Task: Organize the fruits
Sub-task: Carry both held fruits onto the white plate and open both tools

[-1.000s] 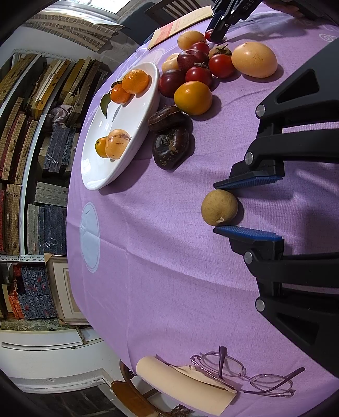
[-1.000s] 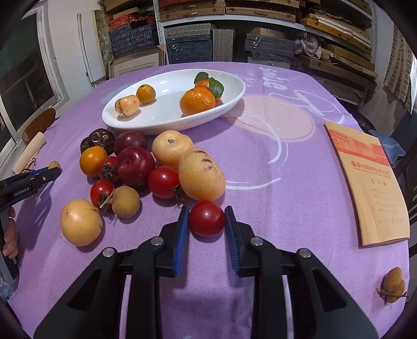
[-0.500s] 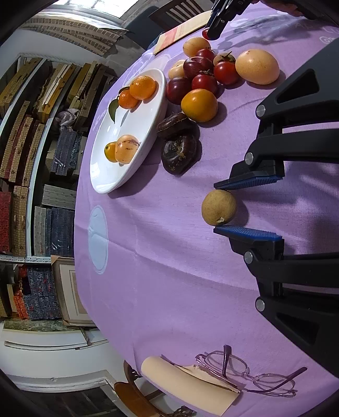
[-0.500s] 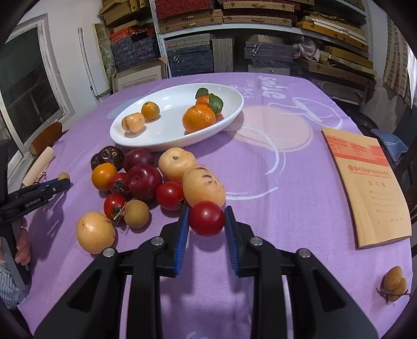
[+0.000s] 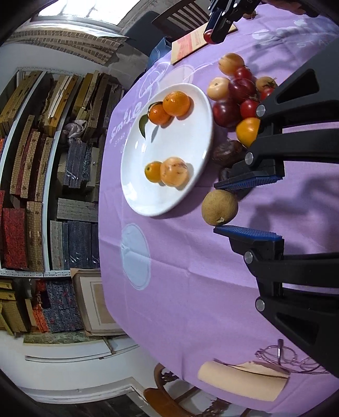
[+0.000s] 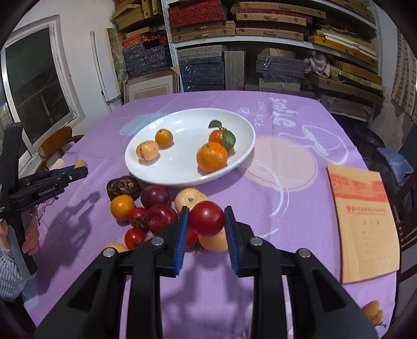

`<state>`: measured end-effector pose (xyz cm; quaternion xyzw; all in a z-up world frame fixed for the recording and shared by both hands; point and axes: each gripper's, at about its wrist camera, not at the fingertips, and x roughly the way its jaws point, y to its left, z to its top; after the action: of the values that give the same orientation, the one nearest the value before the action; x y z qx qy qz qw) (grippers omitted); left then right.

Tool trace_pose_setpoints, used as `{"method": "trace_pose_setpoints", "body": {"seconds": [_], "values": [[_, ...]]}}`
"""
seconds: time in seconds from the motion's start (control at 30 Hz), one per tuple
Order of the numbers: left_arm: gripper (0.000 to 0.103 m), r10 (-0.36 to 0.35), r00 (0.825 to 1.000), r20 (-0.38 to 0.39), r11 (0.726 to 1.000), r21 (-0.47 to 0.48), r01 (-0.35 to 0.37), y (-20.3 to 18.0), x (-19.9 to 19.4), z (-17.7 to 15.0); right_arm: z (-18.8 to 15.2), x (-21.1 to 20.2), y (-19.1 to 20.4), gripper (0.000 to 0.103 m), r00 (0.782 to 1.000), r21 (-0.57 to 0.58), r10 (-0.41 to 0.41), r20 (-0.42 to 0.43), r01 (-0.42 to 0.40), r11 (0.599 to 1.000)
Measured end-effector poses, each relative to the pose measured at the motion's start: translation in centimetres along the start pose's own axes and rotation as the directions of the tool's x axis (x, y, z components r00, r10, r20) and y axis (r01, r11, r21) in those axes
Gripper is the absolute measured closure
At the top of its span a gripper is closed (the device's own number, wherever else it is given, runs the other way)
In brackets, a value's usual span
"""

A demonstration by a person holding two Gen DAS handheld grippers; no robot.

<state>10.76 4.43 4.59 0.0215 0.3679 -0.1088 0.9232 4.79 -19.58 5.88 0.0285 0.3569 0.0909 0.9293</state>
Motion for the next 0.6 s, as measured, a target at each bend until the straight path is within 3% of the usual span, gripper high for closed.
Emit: {"method": "trace_pose_setpoints", "body": {"seconds": [0.23,0.43,0.6], "values": [[0.075,-0.005,1.0,0.016,0.999,0.037,0.004,-2.9,2.8,4.1,4.1,3.0,3.1,0.076,1.0,-0.076,0.023,-0.016,-0.024,0.997],[0.075,0.008,1.0,-0.008,1.0,0.026,-0.008,-2.4,6.7,8.5,6.1,7.6,4.9,0.076,0.997,-0.09,0.037,-0.063,-0.043,0.995],[0.075,-0.026,0.998,-0.062,1.0,-0.001,0.026,-1.8,10.7,10.5,7.0,10.8,5.4,0.076,0.993,-0.096,0.031,-0.118,-0.043,0.994]]}}
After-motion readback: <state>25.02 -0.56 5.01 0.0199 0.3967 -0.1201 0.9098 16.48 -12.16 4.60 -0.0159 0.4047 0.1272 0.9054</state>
